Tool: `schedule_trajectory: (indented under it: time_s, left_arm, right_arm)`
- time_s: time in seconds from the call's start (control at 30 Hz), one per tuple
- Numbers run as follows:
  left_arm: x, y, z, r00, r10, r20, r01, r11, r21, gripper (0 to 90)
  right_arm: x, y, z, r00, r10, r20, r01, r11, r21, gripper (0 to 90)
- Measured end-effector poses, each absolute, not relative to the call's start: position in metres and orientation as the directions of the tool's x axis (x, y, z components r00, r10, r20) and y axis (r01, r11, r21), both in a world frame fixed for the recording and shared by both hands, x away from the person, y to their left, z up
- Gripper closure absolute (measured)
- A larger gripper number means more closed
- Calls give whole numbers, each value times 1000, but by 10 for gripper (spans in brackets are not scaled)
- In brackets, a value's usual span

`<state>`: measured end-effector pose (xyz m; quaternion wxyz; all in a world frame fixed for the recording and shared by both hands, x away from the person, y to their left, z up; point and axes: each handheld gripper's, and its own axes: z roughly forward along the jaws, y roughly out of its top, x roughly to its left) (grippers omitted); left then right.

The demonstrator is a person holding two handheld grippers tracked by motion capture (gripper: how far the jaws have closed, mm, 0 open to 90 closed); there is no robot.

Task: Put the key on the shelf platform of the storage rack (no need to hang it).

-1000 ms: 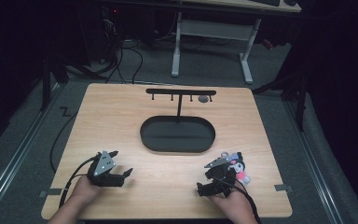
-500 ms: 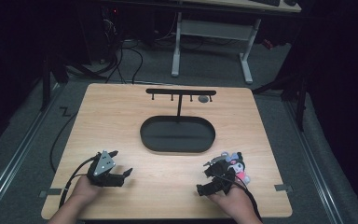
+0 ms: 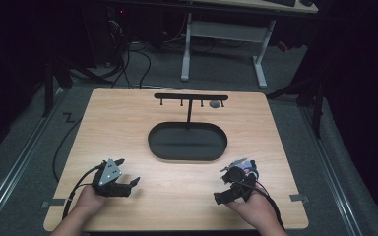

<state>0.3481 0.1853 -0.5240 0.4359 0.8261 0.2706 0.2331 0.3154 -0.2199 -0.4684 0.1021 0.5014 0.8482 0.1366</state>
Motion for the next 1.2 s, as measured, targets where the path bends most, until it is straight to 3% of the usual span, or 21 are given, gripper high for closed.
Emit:
schedule_trajectory:
  time_s: [0.57,1.2]
  left_arm:
    - [349,185,-524,745,651,146,248,-474,845,154]
    - [349,185,-524,746,649,147,247,-475,845,154]
  right_arm:
    - [309,-275,-457,-368,924,-102,861,380,338,29]
    - [309,-302,-473,-260,966,-13,912,250,327,204]
